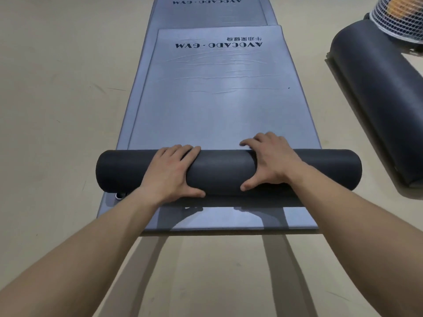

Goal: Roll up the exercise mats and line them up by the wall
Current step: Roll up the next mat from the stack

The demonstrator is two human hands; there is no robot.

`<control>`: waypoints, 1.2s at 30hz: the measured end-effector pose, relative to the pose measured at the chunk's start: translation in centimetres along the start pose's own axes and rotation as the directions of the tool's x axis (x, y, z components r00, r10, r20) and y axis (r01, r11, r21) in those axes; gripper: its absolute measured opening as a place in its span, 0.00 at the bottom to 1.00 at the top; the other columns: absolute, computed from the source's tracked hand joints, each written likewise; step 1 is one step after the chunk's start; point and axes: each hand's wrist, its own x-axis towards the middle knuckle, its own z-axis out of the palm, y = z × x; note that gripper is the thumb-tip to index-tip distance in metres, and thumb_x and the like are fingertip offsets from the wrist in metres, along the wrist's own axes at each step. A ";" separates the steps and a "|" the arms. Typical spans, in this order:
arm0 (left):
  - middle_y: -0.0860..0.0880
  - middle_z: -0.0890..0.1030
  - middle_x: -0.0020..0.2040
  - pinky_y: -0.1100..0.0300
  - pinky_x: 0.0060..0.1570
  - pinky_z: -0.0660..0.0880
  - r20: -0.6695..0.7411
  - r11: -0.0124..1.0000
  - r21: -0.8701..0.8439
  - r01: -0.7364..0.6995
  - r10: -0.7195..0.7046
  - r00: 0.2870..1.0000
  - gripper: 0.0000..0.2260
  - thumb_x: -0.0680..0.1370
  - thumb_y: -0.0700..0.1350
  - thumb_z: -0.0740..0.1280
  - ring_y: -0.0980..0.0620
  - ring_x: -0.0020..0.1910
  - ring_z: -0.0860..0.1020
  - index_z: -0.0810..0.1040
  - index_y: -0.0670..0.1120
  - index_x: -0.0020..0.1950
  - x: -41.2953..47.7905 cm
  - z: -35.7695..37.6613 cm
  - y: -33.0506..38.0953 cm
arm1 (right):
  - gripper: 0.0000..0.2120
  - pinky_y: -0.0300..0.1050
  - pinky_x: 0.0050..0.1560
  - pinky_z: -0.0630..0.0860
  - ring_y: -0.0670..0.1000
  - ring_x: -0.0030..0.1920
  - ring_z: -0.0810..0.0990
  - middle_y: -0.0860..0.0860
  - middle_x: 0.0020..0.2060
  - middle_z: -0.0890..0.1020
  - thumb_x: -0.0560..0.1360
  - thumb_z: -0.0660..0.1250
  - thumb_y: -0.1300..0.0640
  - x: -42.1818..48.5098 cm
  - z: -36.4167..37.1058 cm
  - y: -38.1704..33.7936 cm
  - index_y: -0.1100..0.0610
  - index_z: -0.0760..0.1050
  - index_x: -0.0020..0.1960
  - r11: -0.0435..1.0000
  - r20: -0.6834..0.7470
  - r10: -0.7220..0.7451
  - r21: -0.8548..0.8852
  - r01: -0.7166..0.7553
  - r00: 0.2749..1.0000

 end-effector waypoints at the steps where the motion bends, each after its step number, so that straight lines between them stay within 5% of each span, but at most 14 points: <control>1: 0.51 0.68 0.77 0.48 0.75 0.61 0.045 0.997 -0.071 0.005 -0.002 0.999 0.52 0.65 0.78 0.67 0.47 0.74 0.67 0.58 0.52 0.82 1.1 -0.9 -0.4 | 0.57 0.55 0.70 0.66 0.55 0.69 0.69 0.50 0.69 0.71 0.56 0.72 0.20 -0.7 0.8 0.4 0.46 0.63 0.78 1.000 -0.098 0.011 -0.006 -0.012 0.995; 6: 0.53 0.67 0.78 0.45 0.78 0.55 0.124 0.991 -0.130 0.041 -0.025 0.992 0.52 0.64 0.77 0.70 0.48 0.77 0.65 0.59 0.54 0.82 3.3 -1.5 -1.1 | 0.66 0.57 0.77 0.59 0.57 0.74 0.68 0.52 0.75 0.67 0.53 0.68 0.17 -1.2 3.8 0.9 0.50 0.54 0.81 0.987 -0.161 0.006 -0.155 -0.031 0.987; 9: 0.48 0.62 0.80 0.39 0.78 0.54 0.002 0.995 0.068 0.073 -0.073 0.997 0.54 0.65 0.75 0.70 0.42 0.79 0.59 0.53 0.53 0.82 1.9 0.6 0.0 | 0.63 0.55 0.71 0.66 0.56 0.69 0.73 0.50 0.72 0.72 0.52 0.69 0.18 1.1 1.7 1.1 0.47 0.58 0.80 0.993 -0.087 0.026 -0.116 -0.036 0.996; 13: 0.51 0.72 0.72 0.44 0.69 0.66 0.000 0.991 0.095 0.096 -0.096 0.995 0.52 0.60 0.71 0.75 0.44 0.68 0.72 0.59 0.54 0.77 2.9 0.2 0.0 | 0.57 0.51 0.57 0.74 0.54 0.59 0.78 0.47 0.61 0.77 0.51 0.75 0.21 2.7 -0.4 1.0 0.43 0.66 0.75 0.998 0.063 0.055 0.002 -0.055 0.997; 19: 0.55 0.78 0.54 0.51 0.50 0.76 0.370 1.000 -0.009 0.004 0.000 0.929 0.43 0.58 0.72 0.77 0.50 0.51 0.77 0.68 0.59 0.69 2.0 -3.2 -0.3 | 0.59 0.54 0.67 0.73 0.55 0.67 0.75 0.48 0.70 0.75 0.55 0.80 0.27 -0.7 -0.6 -0.6 0.47 0.63 0.79 0.992 0.249 0.014 0.117 -0.045 0.968; 22: 0.57 0.80 0.59 0.52 0.55 0.74 0.481 0.997 -0.077 0.006 0.032 0.876 0.43 0.58 0.72 0.78 0.50 0.54 0.77 0.71 0.59 0.69 2.3 -4.3 -0.4 | 0.63 0.57 0.71 0.68 0.58 0.70 0.71 0.51 0.73 0.70 0.54 0.75 0.23 -3.8 2.2 -3.0 0.49 0.57 0.79 0.994 0.087 -0.003 -0.105 0.012 0.996; 25: 0.54 0.77 0.67 0.49 0.64 0.73 0.476 0.988 -0.146 0.052 0.024 0.879 0.48 0.60 0.70 0.79 0.48 0.61 0.76 0.66 0.57 0.75 2.4 -4.0 -0.3 | 0.58 0.58 0.66 0.72 0.57 0.64 0.76 0.50 0.68 0.75 0.55 0.73 0.22 -3.1 2.1 -3.4 0.49 0.60 0.77 0.993 0.081 -0.003 -0.116 0.012 0.997; 29: 0.50 0.66 0.77 0.40 0.76 0.59 0.187 0.999 0.040 0.035 -0.042 0.982 0.55 0.63 0.74 0.73 0.44 0.73 0.68 0.52 0.56 0.81 -0.1 -2.1 0.8 | 0.54 0.55 0.60 0.77 0.54 0.60 0.78 0.46 0.63 0.78 0.55 0.78 0.25 0.0 -1.5 -2.2 0.46 0.66 0.74 0.998 0.267 -0.006 0.069 -0.013 0.964; 31: 0.50 0.67 0.76 0.41 0.74 0.61 0.109 0.996 0.076 0.036 -0.044 0.993 0.52 0.63 0.75 0.71 0.45 0.72 0.69 0.53 0.57 0.80 -0.4 -1.2 0.8 | 0.56 0.54 0.62 0.75 0.54 0.63 0.76 0.47 0.66 0.76 0.56 0.77 0.24 0.2 -1.0 -2.1 0.46 0.64 0.77 0.999 0.193 -0.024 0.039 0.017 0.981; 36: 0.51 0.71 0.72 0.45 0.69 0.67 0.169 1.000 0.001 0.015 -0.015 0.985 0.52 0.62 0.75 0.71 0.46 0.67 0.73 0.55 0.58 0.79 1.8 -2.2 -0.5 | 0.61 0.61 0.69 0.67 0.59 0.67 0.73 0.52 0.71 0.72 0.54 0.70 0.19 -3.0 3.8 -3.0 0.50 0.59 0.78 0.979 -0.207 0.011 -0.199 -0.053 0.978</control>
